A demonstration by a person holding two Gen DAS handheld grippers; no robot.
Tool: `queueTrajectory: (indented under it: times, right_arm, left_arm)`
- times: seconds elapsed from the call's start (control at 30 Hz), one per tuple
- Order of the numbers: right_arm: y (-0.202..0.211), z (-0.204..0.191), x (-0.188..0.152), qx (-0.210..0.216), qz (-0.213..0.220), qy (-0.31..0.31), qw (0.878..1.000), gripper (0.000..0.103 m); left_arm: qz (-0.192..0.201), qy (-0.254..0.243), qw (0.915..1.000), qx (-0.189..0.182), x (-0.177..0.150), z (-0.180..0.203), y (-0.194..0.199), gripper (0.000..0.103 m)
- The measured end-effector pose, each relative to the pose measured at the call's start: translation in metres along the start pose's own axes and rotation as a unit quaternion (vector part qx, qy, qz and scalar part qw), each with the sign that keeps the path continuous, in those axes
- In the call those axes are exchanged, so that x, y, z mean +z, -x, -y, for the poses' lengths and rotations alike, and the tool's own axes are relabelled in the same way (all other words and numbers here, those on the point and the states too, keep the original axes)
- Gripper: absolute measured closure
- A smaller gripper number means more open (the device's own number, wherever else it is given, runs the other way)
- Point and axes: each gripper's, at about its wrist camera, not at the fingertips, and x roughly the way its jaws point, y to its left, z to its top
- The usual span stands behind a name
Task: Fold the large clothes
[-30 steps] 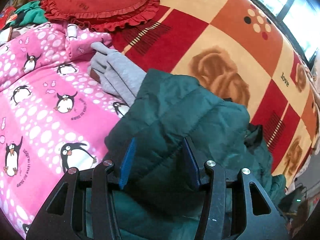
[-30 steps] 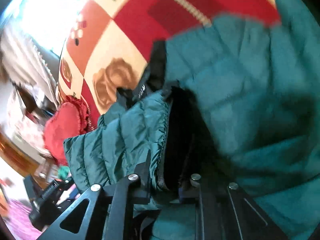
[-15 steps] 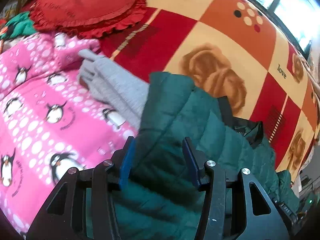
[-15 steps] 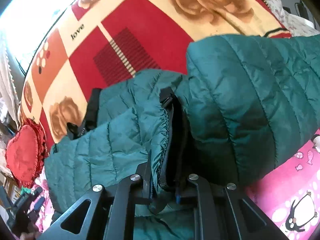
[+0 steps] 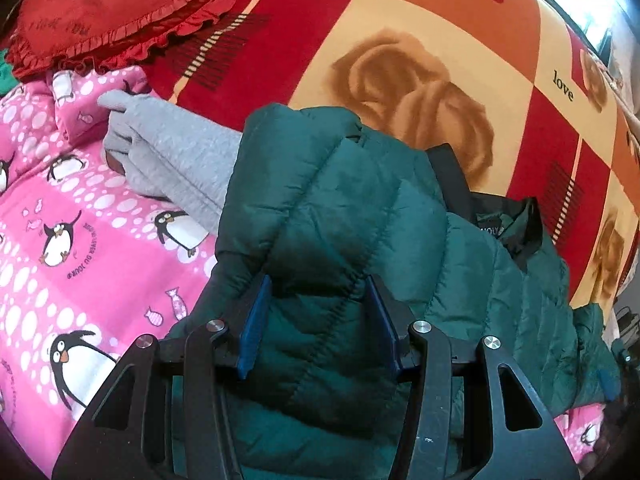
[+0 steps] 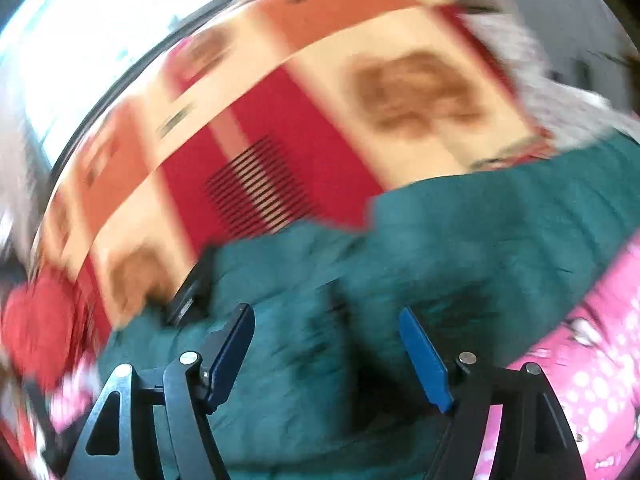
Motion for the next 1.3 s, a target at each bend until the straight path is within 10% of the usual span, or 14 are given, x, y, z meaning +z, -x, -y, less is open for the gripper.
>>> queueTrajectory:
  times: [0.17, 0.37, 0.57, 0.77, 0.9, 1.07, 1.3]
  right_arm:
    - [-0.044, -0.056, -0.021, 0.007, -0.070, 0.106, 0.992, 0.039]
    - [-0.099, -0.034, -0.042, 0.000, -0.132, 0.083, 0.988, 0.038]
    - [-0.098, -0.033, -0.040, -0.005, -0.134, 0.088, 0.987, 0.038]
    - [-0.058, -0.074, -0.020, -0.008, -0.058, 0.122, 0.991, 0.035]
    - [-0.080, -0.108, -0.042, -0.001, -0.115, 0.166, 0.979, 0.027]
    - [-0.102, -0.102, -0.058, -0.026, -0.136, 0.169, 0.976, 0.016]
    - [-0.050, -0.086, -0.038, -0.047, -0.052, 0.172, 0.983, 0.016]
  left_arm:
    - [0.027, -0.025, 0.9993, 0.003, 0.003, 0.009, 0.006, 0.055]
    - [-0.019, -0.054, 0.9983, 0.015, 0.002, 0.015, -0.025, 0.055]
    - [-0.029, -0.045, 0.9985, 0.010, 0.004, 0.012, -0.029, 0.055]
    - [0.042, -0.037, 0.9984, -0.010, 0.016, 0.020, 0.013, 0.055]
    - [-0.009, -0.101, 0.9930, -0.060, 0.009, 0.052, 0.005, 0.055]
    - [-0.051, -0.132, 0.9894, -0.032, 0.002, 0.058, -0.018, 0.055]
    - [-0.039, -0.093, 0.9938, -0.047, 0.010, 0.046, 0.015, 0.055]
